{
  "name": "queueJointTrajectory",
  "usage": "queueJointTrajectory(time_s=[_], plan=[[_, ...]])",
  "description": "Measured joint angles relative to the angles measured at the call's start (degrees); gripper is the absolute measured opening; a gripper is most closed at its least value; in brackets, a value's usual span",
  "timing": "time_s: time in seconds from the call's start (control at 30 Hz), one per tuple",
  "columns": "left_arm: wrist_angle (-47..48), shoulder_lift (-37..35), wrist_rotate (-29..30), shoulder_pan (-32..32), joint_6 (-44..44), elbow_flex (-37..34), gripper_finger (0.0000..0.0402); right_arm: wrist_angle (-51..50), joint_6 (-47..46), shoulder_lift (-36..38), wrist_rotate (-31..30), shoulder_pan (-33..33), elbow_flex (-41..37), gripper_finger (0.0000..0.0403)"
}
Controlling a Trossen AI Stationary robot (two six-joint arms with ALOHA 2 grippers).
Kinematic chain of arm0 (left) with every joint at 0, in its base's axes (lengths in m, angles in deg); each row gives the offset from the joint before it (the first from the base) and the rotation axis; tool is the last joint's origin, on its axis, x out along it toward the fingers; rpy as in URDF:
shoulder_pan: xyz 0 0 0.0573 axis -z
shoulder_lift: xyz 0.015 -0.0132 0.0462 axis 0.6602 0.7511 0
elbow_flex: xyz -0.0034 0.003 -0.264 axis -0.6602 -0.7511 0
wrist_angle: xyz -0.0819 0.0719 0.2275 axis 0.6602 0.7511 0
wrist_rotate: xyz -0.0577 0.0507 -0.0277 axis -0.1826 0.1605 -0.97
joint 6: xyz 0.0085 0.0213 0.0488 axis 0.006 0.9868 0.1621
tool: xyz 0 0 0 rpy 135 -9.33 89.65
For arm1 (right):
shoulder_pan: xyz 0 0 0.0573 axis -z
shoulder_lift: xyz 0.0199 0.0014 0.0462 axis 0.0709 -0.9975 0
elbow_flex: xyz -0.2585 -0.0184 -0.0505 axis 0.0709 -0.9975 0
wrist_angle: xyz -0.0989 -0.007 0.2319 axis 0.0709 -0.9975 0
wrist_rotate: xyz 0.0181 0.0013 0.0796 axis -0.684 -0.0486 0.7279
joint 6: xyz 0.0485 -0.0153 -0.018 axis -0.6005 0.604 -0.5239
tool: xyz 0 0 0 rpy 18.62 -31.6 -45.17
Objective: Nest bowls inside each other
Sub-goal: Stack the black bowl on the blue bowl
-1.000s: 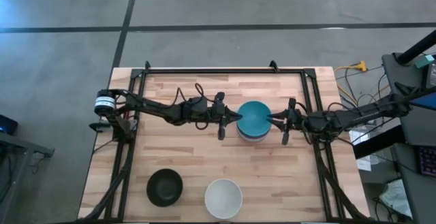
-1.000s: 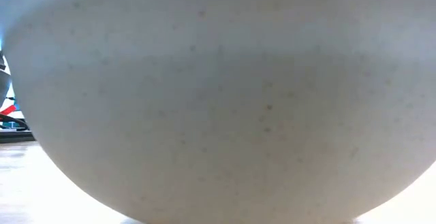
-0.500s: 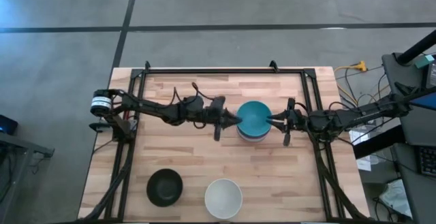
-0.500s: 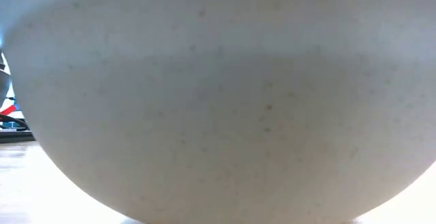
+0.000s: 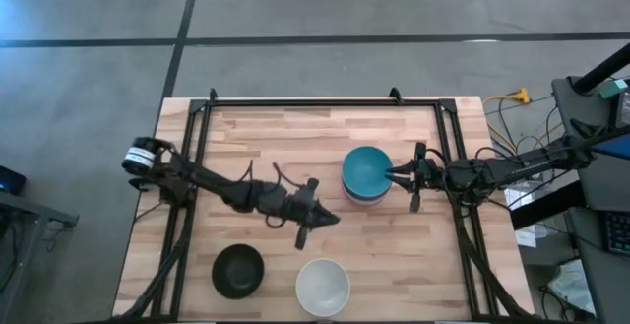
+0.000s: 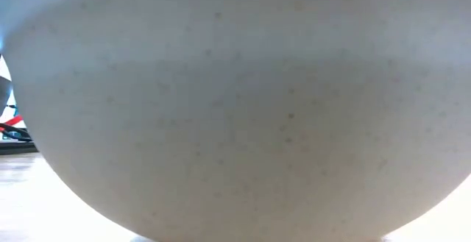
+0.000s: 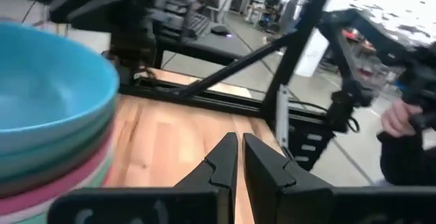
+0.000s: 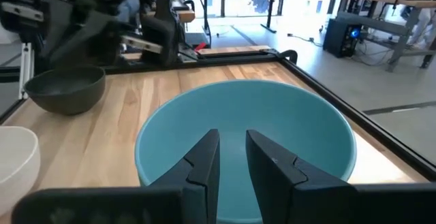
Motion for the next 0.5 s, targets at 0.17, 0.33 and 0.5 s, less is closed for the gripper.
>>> queueJointTrajectory(time_s=[0.17, 0.33, 0.5], plan=[[0.61, -3.76, -8.92, 4.14, 4.8, -3.86, 0.0009, 0.82, -0.41, 0.22, 0.41, 0.0, 0.0, 0.0068], [0.51, -8.15, -12.42, 8.97, 6.84, -7.45, 0.0008, 2.15, -0.05, 0.44, 3.0, -0.09, 0.0, 0.0068], [3.17, -13.07, -11.6, 14.88, 10.58, -8.87, 0.0008, 2.34, 0.06, 0.68, 3.03, -0.13, 0.0, 0.0068]])
